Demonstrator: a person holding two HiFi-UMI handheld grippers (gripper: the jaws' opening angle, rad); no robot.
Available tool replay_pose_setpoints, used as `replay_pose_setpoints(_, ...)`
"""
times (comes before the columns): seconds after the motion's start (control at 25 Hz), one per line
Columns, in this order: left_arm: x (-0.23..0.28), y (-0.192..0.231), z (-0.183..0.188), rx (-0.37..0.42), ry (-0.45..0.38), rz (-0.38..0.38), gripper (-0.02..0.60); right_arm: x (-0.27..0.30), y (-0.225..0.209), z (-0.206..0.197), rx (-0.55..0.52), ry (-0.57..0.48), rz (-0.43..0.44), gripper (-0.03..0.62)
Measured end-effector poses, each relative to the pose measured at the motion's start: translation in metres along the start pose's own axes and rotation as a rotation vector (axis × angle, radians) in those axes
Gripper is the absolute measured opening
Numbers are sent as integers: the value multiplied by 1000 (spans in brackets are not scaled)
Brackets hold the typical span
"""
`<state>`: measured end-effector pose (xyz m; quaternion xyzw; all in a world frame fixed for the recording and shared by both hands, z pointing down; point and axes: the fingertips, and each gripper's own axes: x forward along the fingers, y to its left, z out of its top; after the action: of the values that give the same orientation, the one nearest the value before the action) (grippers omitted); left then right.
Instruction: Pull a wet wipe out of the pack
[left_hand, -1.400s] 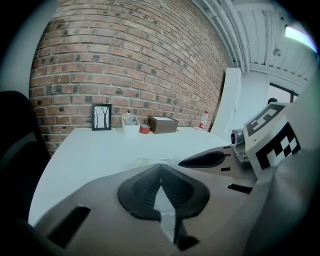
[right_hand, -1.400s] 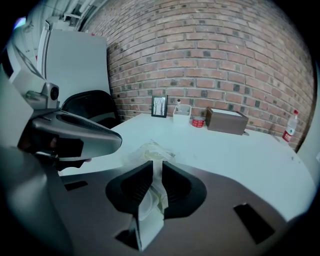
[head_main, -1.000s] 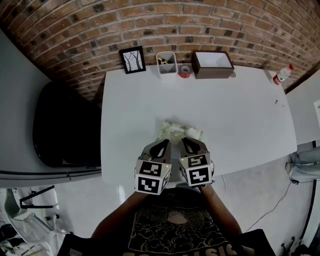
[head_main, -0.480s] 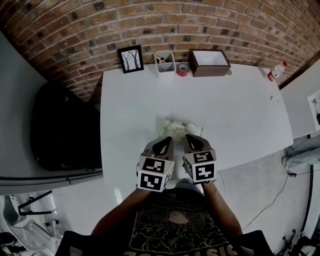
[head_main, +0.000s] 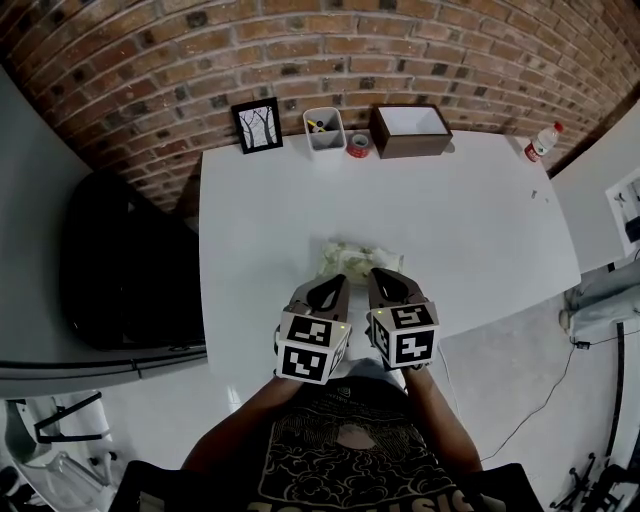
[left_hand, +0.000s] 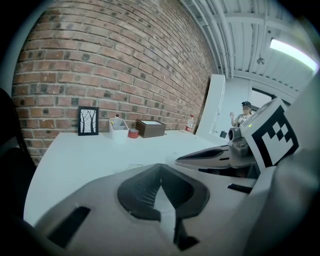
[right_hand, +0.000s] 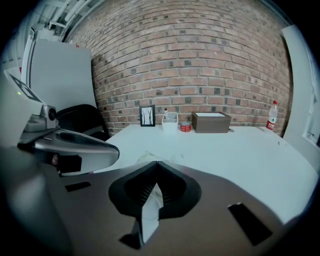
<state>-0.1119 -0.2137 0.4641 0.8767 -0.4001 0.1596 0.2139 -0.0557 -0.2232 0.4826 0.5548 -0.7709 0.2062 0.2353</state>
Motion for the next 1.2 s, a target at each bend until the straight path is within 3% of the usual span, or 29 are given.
replay_pose_setpoints(0.72,-9,-5,12,14,-22,-25,12,-19,9,33,6,-91,3,17)
replay_pose_setpoints(1.2,-14,-26,11,22,-42,24,12,-44,8,45,-14,-157,50,17)
